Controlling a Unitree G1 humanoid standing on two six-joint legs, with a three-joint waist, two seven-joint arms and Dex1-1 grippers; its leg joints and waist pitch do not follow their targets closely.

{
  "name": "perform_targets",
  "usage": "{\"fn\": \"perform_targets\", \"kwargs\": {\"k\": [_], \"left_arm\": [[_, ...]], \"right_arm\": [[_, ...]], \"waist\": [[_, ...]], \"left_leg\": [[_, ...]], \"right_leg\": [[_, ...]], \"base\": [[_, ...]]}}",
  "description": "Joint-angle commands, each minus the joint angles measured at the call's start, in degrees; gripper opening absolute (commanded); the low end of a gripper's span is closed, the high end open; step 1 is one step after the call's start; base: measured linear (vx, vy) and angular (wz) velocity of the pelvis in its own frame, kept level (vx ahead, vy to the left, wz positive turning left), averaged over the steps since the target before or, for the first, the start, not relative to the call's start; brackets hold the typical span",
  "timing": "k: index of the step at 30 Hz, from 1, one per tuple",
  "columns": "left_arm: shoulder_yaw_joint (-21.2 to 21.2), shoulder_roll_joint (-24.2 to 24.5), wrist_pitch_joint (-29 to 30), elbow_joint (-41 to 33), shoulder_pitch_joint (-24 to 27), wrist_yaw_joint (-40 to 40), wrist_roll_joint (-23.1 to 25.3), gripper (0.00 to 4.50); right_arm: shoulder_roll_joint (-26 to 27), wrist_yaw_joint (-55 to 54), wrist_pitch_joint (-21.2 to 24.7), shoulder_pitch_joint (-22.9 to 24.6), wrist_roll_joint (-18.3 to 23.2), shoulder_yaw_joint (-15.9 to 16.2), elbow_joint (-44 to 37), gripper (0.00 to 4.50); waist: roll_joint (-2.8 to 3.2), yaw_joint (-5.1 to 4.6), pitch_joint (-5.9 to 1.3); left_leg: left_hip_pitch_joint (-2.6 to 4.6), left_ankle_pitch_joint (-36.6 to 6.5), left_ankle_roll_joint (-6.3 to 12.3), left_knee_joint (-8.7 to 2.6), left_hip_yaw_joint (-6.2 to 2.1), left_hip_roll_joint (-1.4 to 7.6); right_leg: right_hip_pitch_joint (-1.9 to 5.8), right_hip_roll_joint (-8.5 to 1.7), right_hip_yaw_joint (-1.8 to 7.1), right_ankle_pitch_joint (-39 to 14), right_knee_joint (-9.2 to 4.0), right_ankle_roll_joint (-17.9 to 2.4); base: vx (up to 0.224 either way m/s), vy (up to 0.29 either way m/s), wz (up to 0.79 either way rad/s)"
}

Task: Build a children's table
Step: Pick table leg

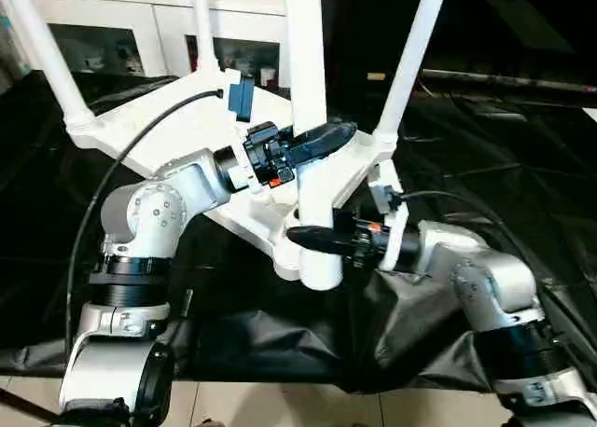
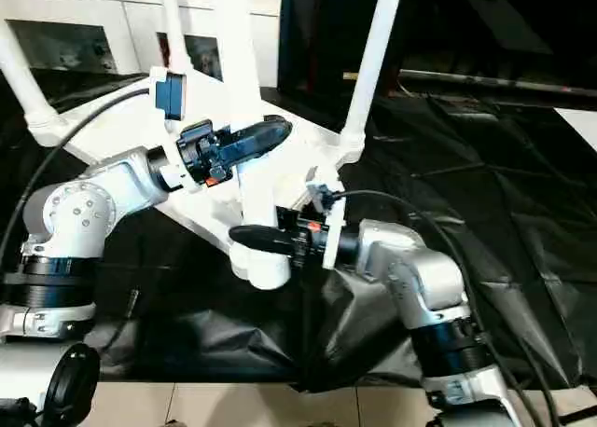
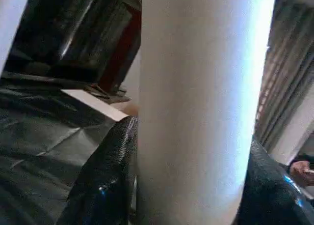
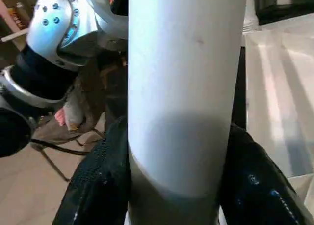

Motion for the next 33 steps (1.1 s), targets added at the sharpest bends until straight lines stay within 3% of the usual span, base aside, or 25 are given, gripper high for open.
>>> {"fn": "perform_targets", "kwargs": {"k": [1, 8, 9, 12, 15, 16, 17, 18, 21, 25, 28, 29, 33], "left_arm": [[1.17, 0.39, 0.39, 1.16, -0.99, 0.56, 0.30, 2.14], [2.35, -0.66, -1.69, 3.06, -1.88, 3.83, 1.25, 1.88], [2.45, -0.74, -1.74, 3.09, -1.92, 4.22, 1.22, 1.85], [2.70, -1.02, -2.42, 2.94, -1.90, 5.73, 1.63, 1.85], [2.60, -1.60, -4.19, 2.20, -1.77, 8.10, 3.36, 1.84], [2.52, -1.61, -4.32, 2.17, -1.78, 8.32, 3.58, 1.84], [1.03, -1.60, -6.53, 1.43, -1.80, 10.67, 6.81, 1.84], [0.27, -1.54, -7.52, 1.04, -1.76, 11.46, 8.15, 1.84], [-1.34, -2.42, -9.27, -0.15, -2.38, 17.40, 12.24, 1.84], [-3.28, -3.15, -10.19, -2.17, -2.80, 21.25, 15.19, 1.84], [-4.68, -3.50, -10.28, -2.94, -3.11, 21.74, 16.84, 1.84], [-4.68, -3.50, -10.28, -2.94, -3.11, 21.74, 16.84, 1.84], [-5.14, -2.70, -11.27, -1.75, -3.06, 22.88, 18.94, 1.84]], "right_arm": [[-0.66, 2.19, -0.26, -0.15, 1.51, -0.19, -3.31, 1.89], [-0.43, 0.84, -2.24, 0.17, -0.17, 0.36, -3.31, 1.89], [-0.31, 0.47, -2.48, 0.15, -0.42, 0.38, -3.14, 2.45], [0.47, -1.40, -2.62, -0.02, -1.14, 0.22, -2.13, 2.66], [2.08, -8.00, -6.23, -0.29, -6.35, 0.87, -0.28, 3.05], [2.25, -8.68, -6.37, -0.37, -6.71, 0.85, -0.03, 3.05], [4.09, -15.50, -7.60, -1.24, -10.33, 0.73, 2.60, 3.05], [4.62, -17.29, -7.78, -1.50, -11.22, 0.72, 3.37, 3.05], [7.31, -23.55, -7.15, -2.34, -12.72, 0.05, 5.38, 3.05], [9.73, -26.98, -7.89, -2.90, -15.22, 1.14, 6.74, 3.05], [12.69, -30.42, -8.92, -4.11, -15.62, 0.34, 9.37, 3.05], [12.69, -30.42, -8.92, -4.11, -15.62, 0.34, 9.37, 2.77], [12.72, -29.26, -9.16, -4.77, -14.81, 0.22, 9.20, 2.46]], "waist": [[0.39, 0.31, -4.14], [0.29, 0.40, -4.18], [0.23, 0.40, -4.18], [0.21, 0.39, -4.17], [0.23, 0.30, -4.17], [0.23, 0.18, -4.20], [0.15, 0.11, -4.17], [0.26, -0.02, -4.13], [0.31, -0.10, -4.16], [0.34, -0.11, -4.25], [0.34, -0.13, -4.18], [0.41, -0.21, -4.17], [0.47, -0.22, -4.13]], "left_leg": [[0.04, -7.69, 1.27, -3.68, 0.35, 0.59], [-0.02, -7.37, 1.29, -3.62, 0.35, 0.59], [-0.06, -7.17, 1.28, -3.62, 0.34, 0.60], [-0.12, -7.18, 1.11, -3.59, 0.35, 0.53], [-0.08, -6.65, 0.50, -3.67, 0.27, 0.64], [-0.04, -6.70, 0.37, -3.65, 0.30, 0.60], [-0.05, -6.16, 0.12, -3.75, 0.22, 0.66], [0.11, -6.69, -0.32, -3.80, 0.26, 0.58], [0.13, -7.37, -0.50, -3.82, 0.27, 0.65], [-0.02, -5.82, -0.42, -3.80, 0.25, 0.74], [0.03, -6.64, -0.32, -3.81, 0.38, 0.60], [0.05, -7.00, -0.32, -3.86, 0.36, 0.63], [0.03, -7.78, -0.54, -3.91, 0.26, 0.62]], "right_leg": [[4.12, -2.28, 2.60, -12.68, -3.92, -9.53], [4.21, -2.39, 2.58, -12.94, -3.94, -9.39], [4.22, -2.34, 2.58, -12.70, -3.87, -9.37], [4.22, -2.35, 2.53, -12.88, -3.90, -9.09], [4.05, -2.39, 2.56, -12.93, -3.91, -8.58], [4.05, -2.29, 2.56, -12.83, -3.85, -8.47], [3.98, -2.36, 2.61, -12.78, -3.87, -8.20], [3.92, -2.30, 2.54, -13.85, -4.00, -7.86], [3.90, -2.32, 2.67, -13.86, -3.98, -7.56], [4.00, -2.27, 2.73, -9.92, -3.38, -8.33], [3.95, -2.33, 2.76, -10.88, -3.58, -8.52], [3.87, -2.37, 2.77, -11.35, -3.65, -8.50], [3.97, -2.28, 2.76, -12.20, -3.73, -7.31]], "base": [[0.000, 0.000, 0.00], [0.000, 0.000, 0.00], [0.000, 0.000, 0.00], [0.000, 0.000, 0.00], [0.000, 0.000, 0.00], [0.000, 0.000, 0.00], [0.000, 0.000, 0.00], [0.000, 0.000, 0.00], [0.000, 0.000, 0.00], [0.000, 0.000, 0.00], [0.000, 0.000, 0.00], [0.000, 0.000, 0.00], [0.000, 0.000, 0.00]]}}
